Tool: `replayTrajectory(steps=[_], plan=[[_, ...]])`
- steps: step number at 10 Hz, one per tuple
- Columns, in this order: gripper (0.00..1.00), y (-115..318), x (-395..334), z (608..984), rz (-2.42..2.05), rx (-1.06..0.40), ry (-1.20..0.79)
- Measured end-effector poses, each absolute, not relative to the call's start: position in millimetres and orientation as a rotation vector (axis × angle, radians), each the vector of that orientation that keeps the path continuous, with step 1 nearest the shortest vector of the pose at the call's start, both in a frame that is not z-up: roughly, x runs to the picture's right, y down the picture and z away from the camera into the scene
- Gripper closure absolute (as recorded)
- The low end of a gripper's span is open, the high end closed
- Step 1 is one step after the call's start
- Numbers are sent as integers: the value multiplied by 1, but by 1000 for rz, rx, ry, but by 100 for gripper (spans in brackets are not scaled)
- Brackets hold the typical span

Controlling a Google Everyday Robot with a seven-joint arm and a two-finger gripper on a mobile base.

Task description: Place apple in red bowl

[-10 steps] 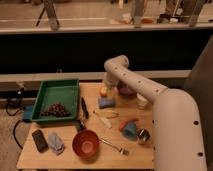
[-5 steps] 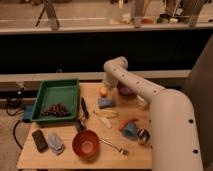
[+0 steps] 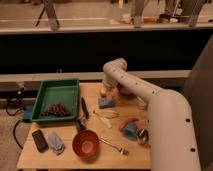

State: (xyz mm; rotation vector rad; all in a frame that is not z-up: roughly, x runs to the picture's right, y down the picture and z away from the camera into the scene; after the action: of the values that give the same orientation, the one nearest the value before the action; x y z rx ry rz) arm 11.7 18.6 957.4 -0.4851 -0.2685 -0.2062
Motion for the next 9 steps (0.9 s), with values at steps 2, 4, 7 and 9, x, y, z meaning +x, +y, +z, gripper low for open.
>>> replayTrajectory(steps=[2, 4, 7, 9], plan=[[20, 18, 9, 958, -220, -486, -260], [20, 16, 5, 958, -252, -483, -263], [20, 13, -2, 959, -313, -462, -303], [20, 13, -5, 960, -358, -449, -327]])
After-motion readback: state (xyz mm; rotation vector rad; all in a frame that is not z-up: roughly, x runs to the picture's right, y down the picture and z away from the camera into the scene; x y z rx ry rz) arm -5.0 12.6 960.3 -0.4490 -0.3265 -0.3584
